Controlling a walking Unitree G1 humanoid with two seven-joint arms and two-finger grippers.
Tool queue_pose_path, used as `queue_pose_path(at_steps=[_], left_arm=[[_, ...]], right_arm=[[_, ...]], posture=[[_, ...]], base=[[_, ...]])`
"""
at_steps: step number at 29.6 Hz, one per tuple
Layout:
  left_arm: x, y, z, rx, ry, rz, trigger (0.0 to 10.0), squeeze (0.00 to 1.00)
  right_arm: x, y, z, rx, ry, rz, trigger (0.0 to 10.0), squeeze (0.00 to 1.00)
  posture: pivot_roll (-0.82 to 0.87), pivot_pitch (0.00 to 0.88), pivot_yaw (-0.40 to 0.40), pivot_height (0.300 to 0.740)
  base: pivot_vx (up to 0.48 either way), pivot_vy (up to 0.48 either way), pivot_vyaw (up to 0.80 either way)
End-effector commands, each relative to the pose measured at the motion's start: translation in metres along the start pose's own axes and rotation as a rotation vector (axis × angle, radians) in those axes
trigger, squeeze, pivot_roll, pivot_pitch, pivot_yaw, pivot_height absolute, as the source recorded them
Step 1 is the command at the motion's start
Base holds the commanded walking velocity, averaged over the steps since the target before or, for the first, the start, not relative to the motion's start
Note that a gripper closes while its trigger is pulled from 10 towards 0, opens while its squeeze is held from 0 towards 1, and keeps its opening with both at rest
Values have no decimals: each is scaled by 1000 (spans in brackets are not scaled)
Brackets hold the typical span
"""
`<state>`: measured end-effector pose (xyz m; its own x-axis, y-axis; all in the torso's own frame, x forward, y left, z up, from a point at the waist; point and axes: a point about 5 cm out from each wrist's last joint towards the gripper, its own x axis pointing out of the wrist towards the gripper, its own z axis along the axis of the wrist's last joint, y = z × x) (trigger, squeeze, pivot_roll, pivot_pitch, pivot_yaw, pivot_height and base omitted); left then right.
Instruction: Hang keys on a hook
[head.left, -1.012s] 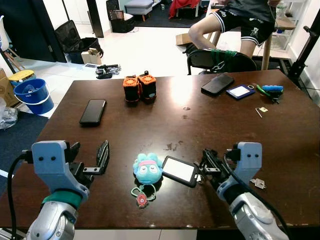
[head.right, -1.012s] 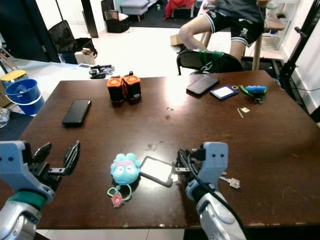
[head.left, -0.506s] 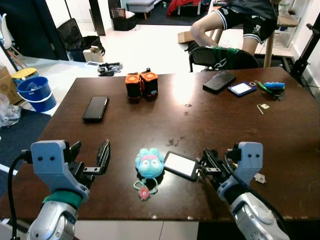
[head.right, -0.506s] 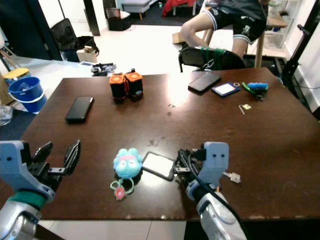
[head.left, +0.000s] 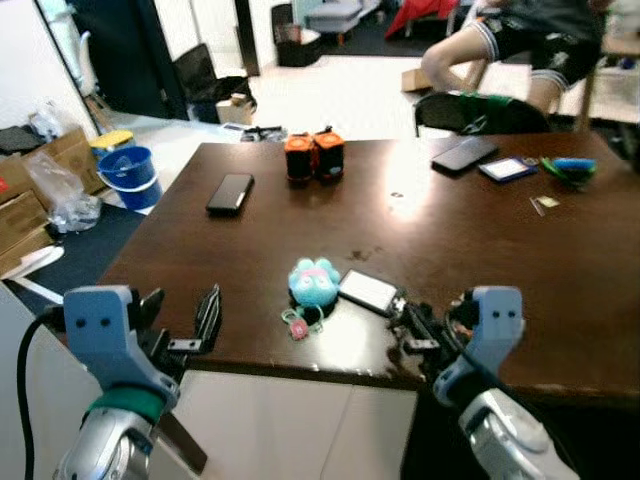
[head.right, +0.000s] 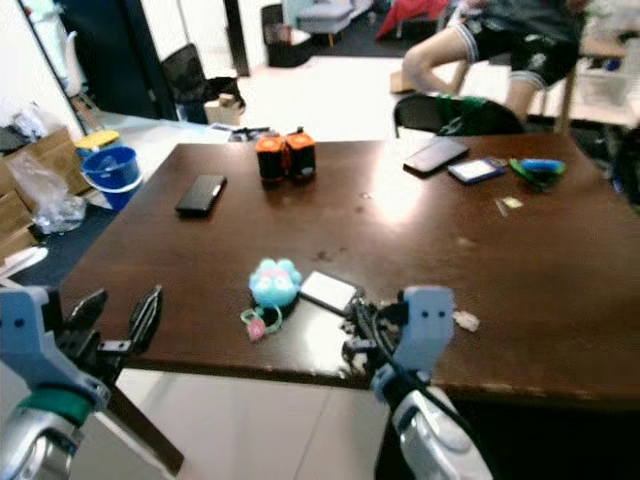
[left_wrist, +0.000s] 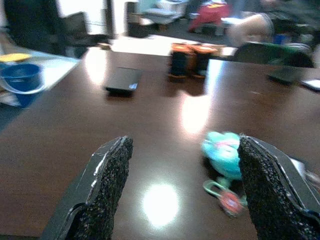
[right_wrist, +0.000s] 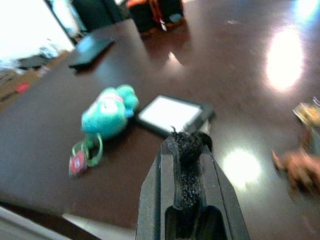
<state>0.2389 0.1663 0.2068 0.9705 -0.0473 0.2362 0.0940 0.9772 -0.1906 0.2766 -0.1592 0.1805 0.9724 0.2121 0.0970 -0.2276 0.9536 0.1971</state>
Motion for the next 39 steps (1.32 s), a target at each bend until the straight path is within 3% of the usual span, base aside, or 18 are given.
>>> queue_pose_path(at_steps=[1,8,36,39], left_arm=[[-4,5,0,17,13,19,10000,0],[-4,5,0,19,15,17,10000,0],[-4,7,-3,35,37,26,10000,0],[-3,7,-3,35,39,26,10000,0]], right_arm=[[-1,6,-3,21,9,20,10000,0],[-1,7,-3,22,10,20,10000,0],[-1,6,-5,25,14,11,10000,0],[0,7,-5,-15,24,22,10000,0]], posture=[[-174,117,181,740],[-171,116,183,740],[-171,116,183,740],[-171,116,183,740]], base=[[-330,0,0],[-323,0,0],[0,0,0],[0,0,0]])
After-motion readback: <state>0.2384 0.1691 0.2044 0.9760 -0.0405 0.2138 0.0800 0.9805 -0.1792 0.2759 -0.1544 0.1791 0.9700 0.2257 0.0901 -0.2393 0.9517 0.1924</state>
